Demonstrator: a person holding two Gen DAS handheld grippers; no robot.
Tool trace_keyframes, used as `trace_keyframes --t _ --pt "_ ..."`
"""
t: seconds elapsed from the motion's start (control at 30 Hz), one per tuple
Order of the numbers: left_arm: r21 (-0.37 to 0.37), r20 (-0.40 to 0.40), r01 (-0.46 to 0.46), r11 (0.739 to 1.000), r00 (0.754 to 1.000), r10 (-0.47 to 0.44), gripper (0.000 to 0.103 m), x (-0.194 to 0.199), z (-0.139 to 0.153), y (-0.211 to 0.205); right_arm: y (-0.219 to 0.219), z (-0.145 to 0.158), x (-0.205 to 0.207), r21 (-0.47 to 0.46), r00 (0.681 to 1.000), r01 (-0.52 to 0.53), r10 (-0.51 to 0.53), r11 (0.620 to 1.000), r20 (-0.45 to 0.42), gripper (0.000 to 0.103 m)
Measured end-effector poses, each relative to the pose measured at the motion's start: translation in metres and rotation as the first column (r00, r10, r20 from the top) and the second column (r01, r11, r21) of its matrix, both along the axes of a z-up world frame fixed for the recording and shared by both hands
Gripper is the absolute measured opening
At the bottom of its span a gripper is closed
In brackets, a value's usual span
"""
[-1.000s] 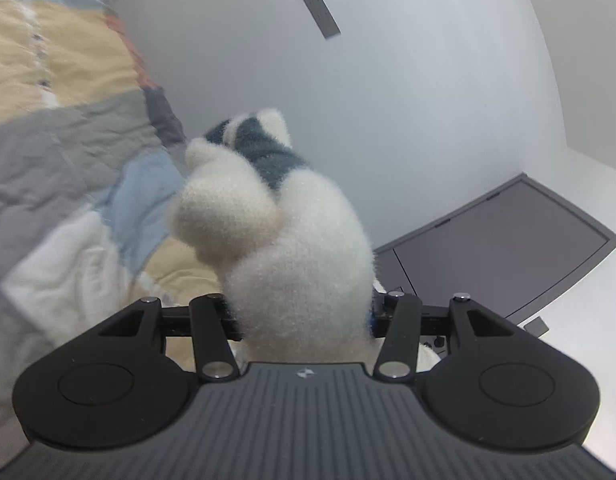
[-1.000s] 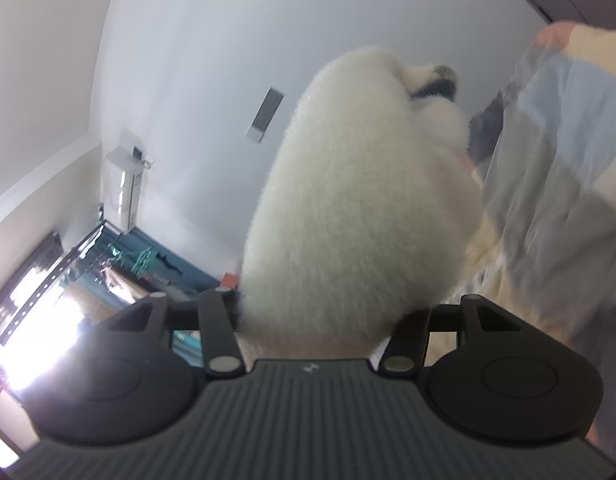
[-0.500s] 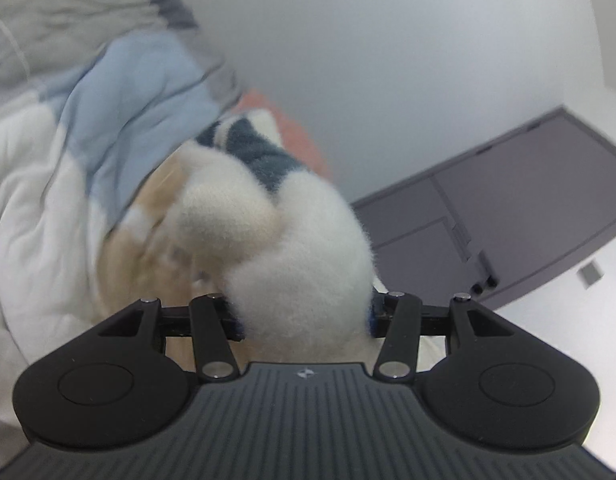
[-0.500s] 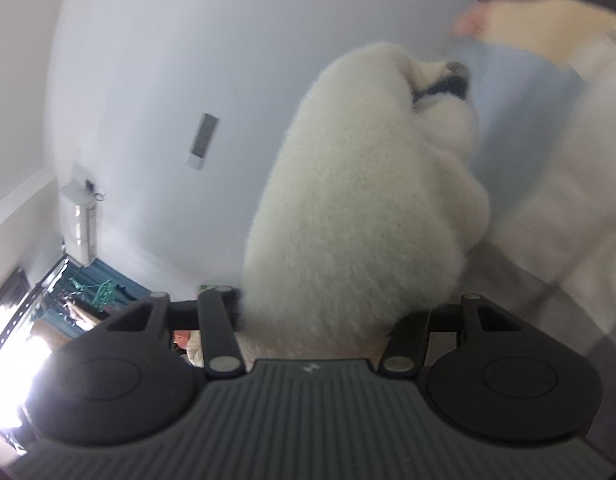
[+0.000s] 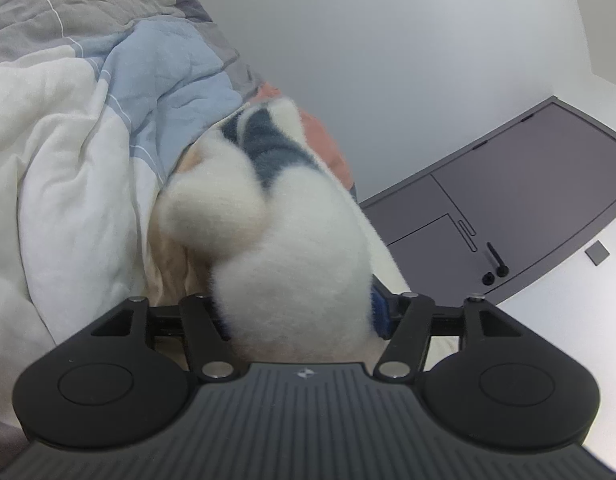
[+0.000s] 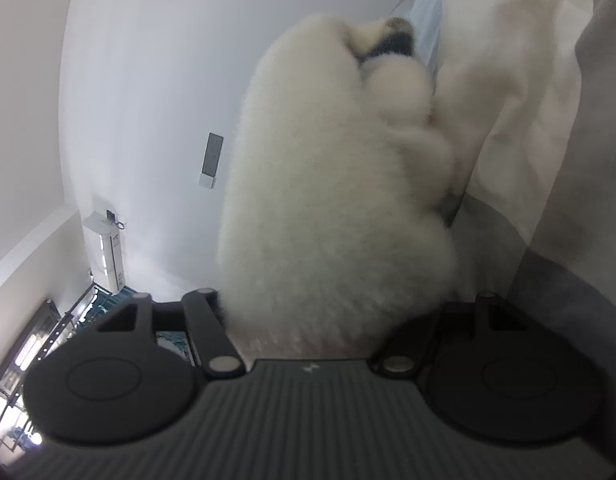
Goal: Fold large clothes
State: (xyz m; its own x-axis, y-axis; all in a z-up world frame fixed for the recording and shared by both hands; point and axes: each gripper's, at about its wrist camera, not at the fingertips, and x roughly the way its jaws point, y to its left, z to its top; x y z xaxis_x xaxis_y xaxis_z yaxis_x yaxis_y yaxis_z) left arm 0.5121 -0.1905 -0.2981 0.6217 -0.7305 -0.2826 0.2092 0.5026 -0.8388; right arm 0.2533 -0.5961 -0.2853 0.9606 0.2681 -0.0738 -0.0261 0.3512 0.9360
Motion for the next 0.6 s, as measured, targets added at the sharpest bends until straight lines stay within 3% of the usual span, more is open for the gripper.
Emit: trace_keyframes --t 0.13,0.3,0.47,0.6 --pt "0.037 -0.031 0.016 0.999 0.999 -0.015 0.069 -0.008 0.011 0.003 -0.002 0.009 -0.007 0.010 0.999 0.008 -0.007 1.000 -0.052 0.069" --pt "0.097 -0.080 0.003 0.995 0.997 0.005 0.072 -0.035 0.023 0.020 0.008 0.026 -0.037 -0.046 0.993 0.034 -0.039 0.998 -0.115 0.069" --pt "0.182 -0.020 -0.016 0.983 1.000 0.020 0.073 -0.074 0.052 0.041 0.019 0.055 -0.083 -0.137 0.987 0.043 -0.063 0.990 -0.147 0.071" --pt "0.202 0.041 -0.027 0.979 0.999 0.019 0.073 -0.101 0.090 0.056 0.022 0.090 -0.116 -0.174 0.991 0.059 -0.079 0.983 -0.112 0.071"
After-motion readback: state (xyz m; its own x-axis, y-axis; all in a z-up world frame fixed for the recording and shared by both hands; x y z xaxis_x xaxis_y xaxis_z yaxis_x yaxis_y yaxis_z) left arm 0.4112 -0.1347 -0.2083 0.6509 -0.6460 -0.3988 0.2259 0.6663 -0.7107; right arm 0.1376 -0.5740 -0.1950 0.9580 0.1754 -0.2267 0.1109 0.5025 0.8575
